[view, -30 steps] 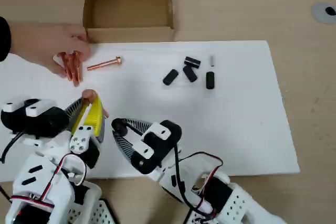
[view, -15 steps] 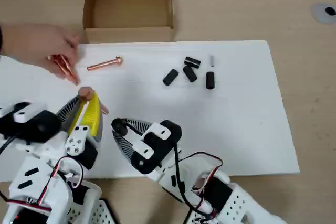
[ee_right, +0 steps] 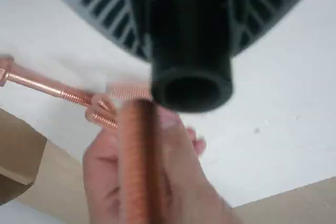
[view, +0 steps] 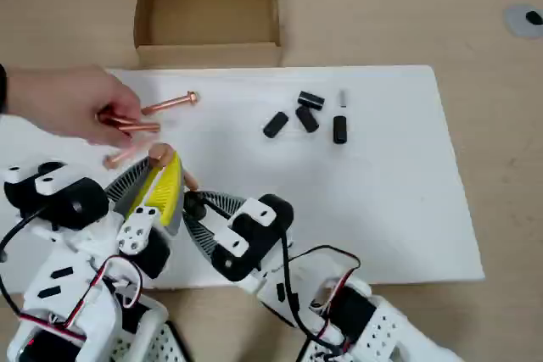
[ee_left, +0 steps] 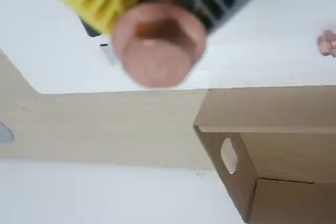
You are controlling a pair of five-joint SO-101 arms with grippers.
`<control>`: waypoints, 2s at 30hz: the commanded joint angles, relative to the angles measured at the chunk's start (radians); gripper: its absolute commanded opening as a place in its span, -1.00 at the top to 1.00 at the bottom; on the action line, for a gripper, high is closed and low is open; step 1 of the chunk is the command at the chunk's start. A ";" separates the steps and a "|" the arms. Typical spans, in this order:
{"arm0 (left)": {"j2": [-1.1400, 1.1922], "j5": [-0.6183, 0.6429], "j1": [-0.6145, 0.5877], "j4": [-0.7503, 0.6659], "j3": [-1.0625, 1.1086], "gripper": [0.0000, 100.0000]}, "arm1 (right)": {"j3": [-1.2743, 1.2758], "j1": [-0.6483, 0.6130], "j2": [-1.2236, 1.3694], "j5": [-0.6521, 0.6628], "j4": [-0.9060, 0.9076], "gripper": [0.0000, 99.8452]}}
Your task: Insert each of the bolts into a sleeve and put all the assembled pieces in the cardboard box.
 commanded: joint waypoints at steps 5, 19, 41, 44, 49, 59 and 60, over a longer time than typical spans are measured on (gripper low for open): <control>-0.001 -0.005 0.014 -0.020 -0.003 0.99 | -0.002 -0.012 -0.119 -0.008 0.002 0.98; -0.001 -0.060 -0.057 -0.005 0.017 0.99 | -0.002 -0.010 -0.120 -0.005 0.003 0.98; -0.001 -0.060 -0.055 -0.006 0.060 0.99 | -0.002 -0.010 -0.120 -0.005 0.003 0.98; -0.001 -0.060 -0.055 -0.006 0.060 0.99 | -0.002 -0.010 -0.120 -0.005 0.003 0.98; -0.001 -0.063 -0.055 -0.008 0.026 0.99 | -0.002 -0.010 -0.119 -0.005 0.003 0.98; 0.001 -0.061 0.031 0.092 -0.094 0.99 | -0.002 -0.010 -0.116 -0.005 0.003 0.98; 0.001 -0.060 0.044 0.104 -0.104 0.99 | -0.002 -0.010 -0.116 -0.005 0.003 0.98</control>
